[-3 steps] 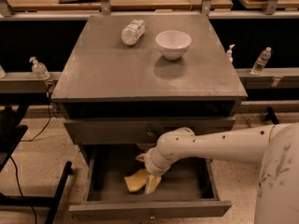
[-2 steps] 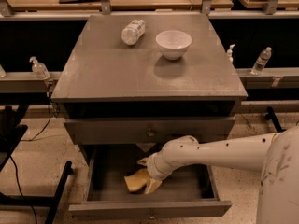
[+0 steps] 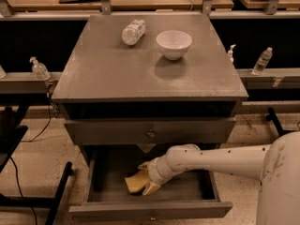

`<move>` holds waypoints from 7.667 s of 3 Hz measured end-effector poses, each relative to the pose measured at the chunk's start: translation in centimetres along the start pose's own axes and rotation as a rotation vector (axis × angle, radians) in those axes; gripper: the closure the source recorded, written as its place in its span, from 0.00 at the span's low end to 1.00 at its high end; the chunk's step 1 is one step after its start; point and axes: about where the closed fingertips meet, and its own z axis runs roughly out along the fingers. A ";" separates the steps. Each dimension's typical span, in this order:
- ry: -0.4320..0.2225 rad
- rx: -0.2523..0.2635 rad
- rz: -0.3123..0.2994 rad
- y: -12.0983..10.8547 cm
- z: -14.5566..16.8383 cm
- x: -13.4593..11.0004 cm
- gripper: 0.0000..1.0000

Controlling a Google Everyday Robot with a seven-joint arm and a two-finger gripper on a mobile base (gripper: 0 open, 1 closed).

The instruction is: Pick sponge from middle drawer and place on counter

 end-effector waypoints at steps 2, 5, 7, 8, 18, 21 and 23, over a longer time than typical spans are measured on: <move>-0.053 0.011 0.124 0.7 3.1 3.4 0.47; -0.060 0.032 0.152 0.4 3.5 4.0 0.82; -0.146 0.151 0.093 -1.0 0.9 2.6 1.00; -0.145 0.248 0.015 -1.4 -4.7 -0.7 1.00; 0.034 0.241 -0.253 -17.1 -45.6 -17.1 1.00; 0.136 0.330 -0.078 -17.4 -48.7 -12.7 1.00; 0.120 0.462 0.012 -18.3 -51.0 -9.2 1.00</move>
Offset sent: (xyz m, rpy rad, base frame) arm 0.0186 -0.0236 -0.0697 0.1044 0.0813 -0.1932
